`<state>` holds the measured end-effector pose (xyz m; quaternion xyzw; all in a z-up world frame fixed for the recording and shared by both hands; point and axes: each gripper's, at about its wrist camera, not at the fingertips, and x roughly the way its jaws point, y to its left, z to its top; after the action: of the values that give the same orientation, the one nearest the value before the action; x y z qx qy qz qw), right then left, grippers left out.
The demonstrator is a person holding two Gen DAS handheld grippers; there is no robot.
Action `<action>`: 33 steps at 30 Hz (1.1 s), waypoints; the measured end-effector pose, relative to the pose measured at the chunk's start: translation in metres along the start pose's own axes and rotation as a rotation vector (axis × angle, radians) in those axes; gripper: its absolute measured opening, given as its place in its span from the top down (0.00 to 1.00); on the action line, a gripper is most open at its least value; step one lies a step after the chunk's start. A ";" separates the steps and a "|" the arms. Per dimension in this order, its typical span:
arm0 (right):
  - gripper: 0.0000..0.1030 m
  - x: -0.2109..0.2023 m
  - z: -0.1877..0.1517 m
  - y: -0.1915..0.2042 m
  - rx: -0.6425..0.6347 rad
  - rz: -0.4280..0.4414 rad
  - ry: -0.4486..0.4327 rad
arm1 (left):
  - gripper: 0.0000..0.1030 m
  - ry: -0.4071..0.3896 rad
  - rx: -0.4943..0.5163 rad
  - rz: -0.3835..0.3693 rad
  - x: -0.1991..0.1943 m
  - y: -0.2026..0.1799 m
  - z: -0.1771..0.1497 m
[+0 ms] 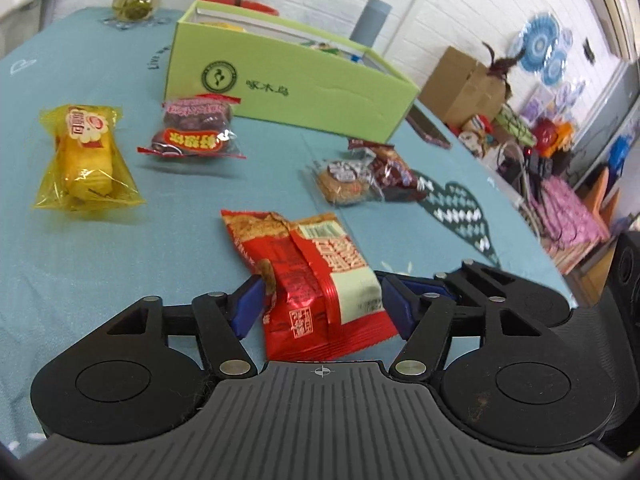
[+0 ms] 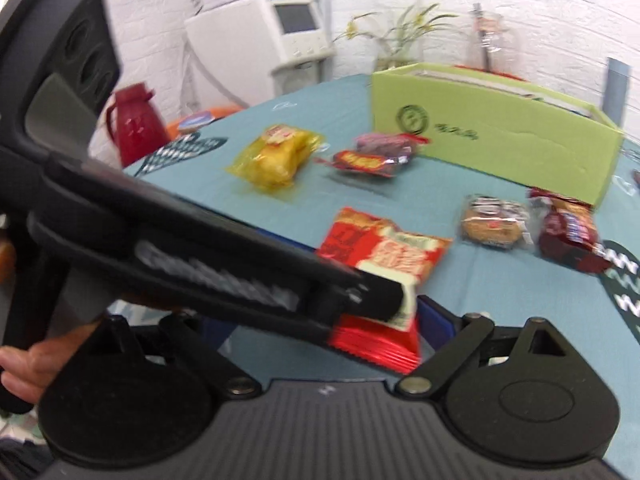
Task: Organize snacks
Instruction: 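Move the left gripper to the pile and grasp the red bag, then lower the red bag into the green box and open the left gripper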
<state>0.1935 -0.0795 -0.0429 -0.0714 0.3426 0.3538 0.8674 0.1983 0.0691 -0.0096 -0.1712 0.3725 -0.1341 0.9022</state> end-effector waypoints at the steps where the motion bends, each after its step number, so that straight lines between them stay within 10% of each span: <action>1: 0.10 -0.001 0.001 -0.001 0.013 -0.010 -0.009 | 0.46 -0.008 -0.016 -0.002 -0.002 0.002 0.003; 14: 0.28 0.002 0.019 -0.007 -0.010 -0.013 -0.032 | 0.72 0.005 -0.044 -0.035 0.006 0.006 0.020; 26: 0.28 0.047 0.159 -0.079 -0.124 -0.117 -0.164 | 0.70 -0.146 0.048 -0.027 0.045 -0.008 0.191; 33: 0.27 0.134 0.213 -0.146 -0.054 -0.060 -0.014 | 0.72 -0.064 0.053 0.056 0.132 0.022 0.263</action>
<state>0.4745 -0.0340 0.0144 -0.1026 0.3247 0.3373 0.8777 0.4802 0.0949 0.0728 -0.1409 0.3445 -0.1130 0.9213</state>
